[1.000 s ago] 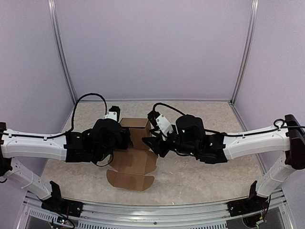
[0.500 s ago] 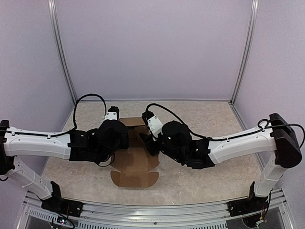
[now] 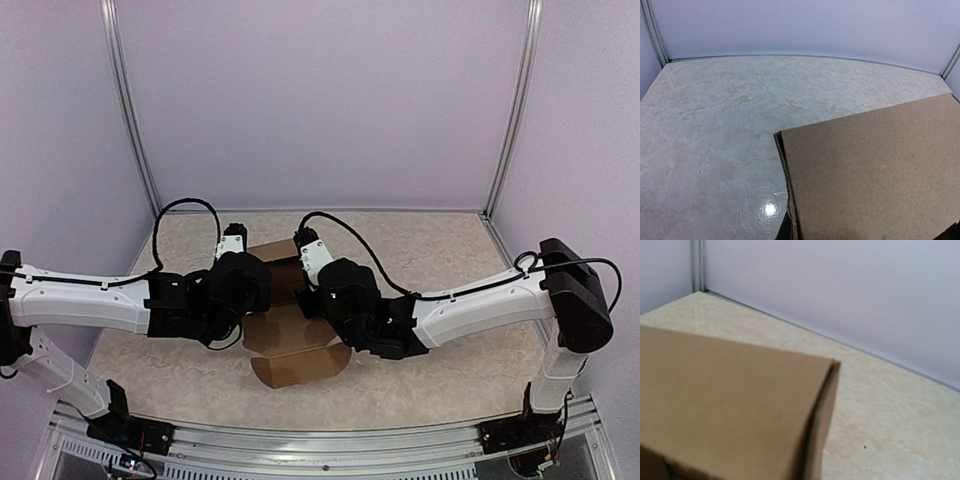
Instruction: Fold the paper box
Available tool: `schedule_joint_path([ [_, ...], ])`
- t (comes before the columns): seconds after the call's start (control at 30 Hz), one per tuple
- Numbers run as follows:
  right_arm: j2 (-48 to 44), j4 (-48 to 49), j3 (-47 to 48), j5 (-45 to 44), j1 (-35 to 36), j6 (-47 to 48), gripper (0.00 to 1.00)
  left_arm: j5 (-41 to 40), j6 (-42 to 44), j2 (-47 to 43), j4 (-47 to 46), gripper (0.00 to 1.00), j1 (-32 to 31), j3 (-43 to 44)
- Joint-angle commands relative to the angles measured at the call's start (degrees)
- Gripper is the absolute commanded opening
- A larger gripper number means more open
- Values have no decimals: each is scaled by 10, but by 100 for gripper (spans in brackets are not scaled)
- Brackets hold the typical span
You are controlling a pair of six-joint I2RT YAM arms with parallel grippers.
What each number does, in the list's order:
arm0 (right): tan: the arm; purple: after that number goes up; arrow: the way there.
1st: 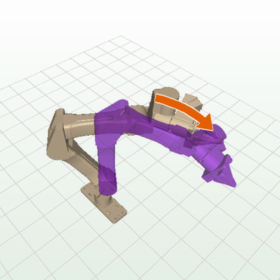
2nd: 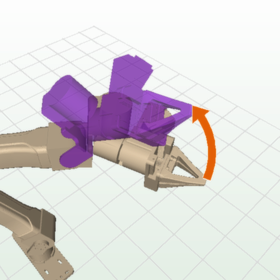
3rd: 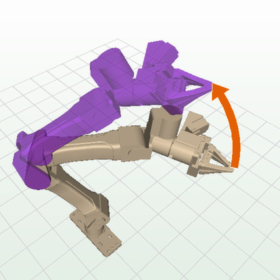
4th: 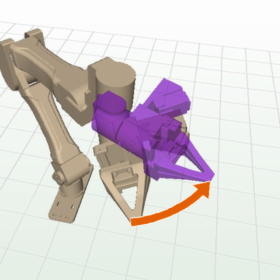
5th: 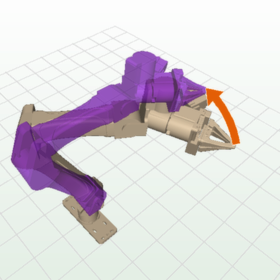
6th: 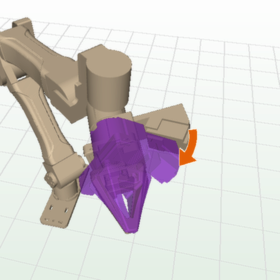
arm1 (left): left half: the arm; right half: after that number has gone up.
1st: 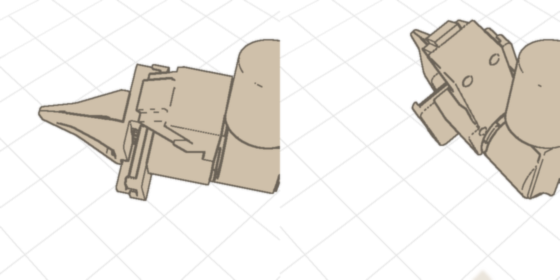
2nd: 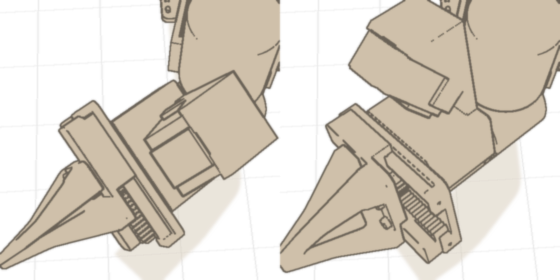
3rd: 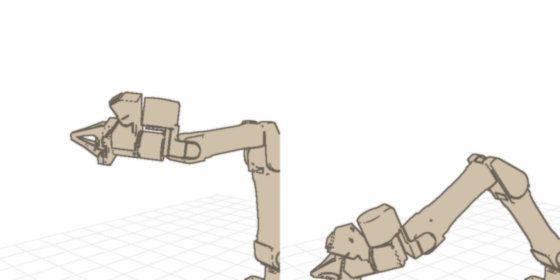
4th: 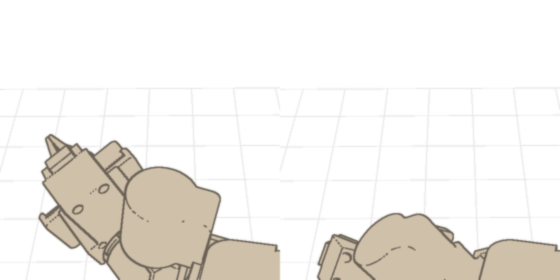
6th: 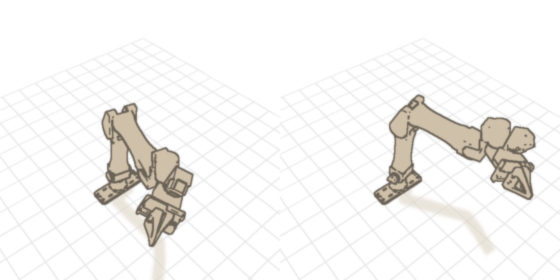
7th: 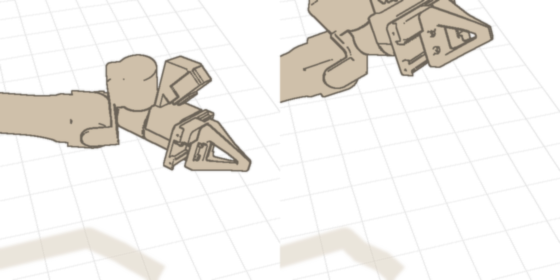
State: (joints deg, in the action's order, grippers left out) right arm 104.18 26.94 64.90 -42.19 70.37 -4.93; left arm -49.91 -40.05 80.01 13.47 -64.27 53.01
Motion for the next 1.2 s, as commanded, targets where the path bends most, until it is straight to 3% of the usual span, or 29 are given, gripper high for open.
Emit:
schedule_joint_path([
  [0.0,20,34,18,15,35,24,0,57,4,1,-22,0,-22,24],
  [0.27,18,38,18,-4,44,29,0,54,-5,-2,-22,0,-22,19],
  [0.6,22,29,22,-22,40,41,0,72,0,-3,-46,37,-22,10],
  [0.83,28,27,23,-16,29,32,0,78,-3,-2,-53,47,-22,4],
  [1.0,19,33,13,-9,28,29,0,73,-6,3,-51,47,-18,0],
  [1.17,-5,32,-10,5,28,6,0,80,-8,0,-66,36,-3,-17],
])
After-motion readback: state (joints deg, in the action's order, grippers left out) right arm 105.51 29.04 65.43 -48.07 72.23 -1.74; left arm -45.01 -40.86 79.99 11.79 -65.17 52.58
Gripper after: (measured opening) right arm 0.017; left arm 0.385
